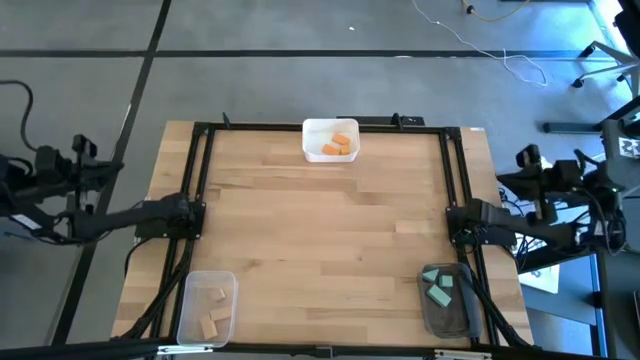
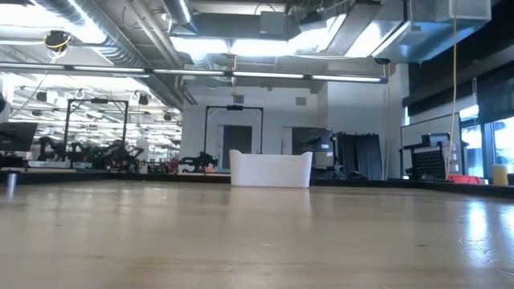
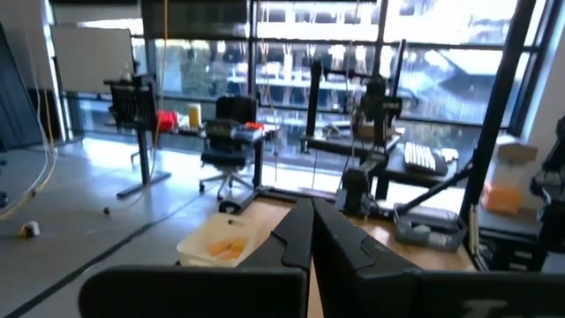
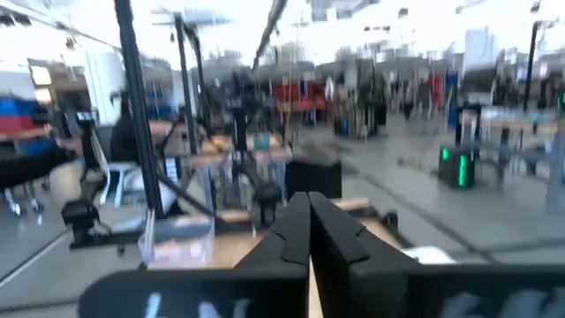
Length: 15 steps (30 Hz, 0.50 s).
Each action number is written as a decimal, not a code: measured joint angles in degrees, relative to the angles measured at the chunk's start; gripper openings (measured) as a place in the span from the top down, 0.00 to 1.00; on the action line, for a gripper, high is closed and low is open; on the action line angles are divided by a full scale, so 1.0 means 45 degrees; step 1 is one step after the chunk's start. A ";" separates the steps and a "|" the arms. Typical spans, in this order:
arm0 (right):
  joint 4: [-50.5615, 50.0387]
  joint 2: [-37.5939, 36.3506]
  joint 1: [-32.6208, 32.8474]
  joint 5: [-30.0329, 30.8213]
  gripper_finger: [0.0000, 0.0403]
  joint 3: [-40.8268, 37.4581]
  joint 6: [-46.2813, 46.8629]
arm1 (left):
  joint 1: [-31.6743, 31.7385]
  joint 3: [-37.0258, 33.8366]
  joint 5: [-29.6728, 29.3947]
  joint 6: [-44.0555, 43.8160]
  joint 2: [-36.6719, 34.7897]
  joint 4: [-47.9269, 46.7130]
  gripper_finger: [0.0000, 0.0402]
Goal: Sort & place blocks by color
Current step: Return to Home Position
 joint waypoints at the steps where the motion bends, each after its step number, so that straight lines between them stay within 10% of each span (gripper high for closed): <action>1: 0.0092 -0.0206 0.0000 -0.0002 1.00 -0.0241 -0.0027 | -0.0002 -0.0339 -0.0007 -0.0014 -0.0388 0.0211 1.00; 15: 0.2564 -0.0133 -0.0005 -0.0732 1.00 -0.2470 -0.0978 | -0.0055 -0.3948 0.1401 0.2581 -0.1307 0.4016 1.00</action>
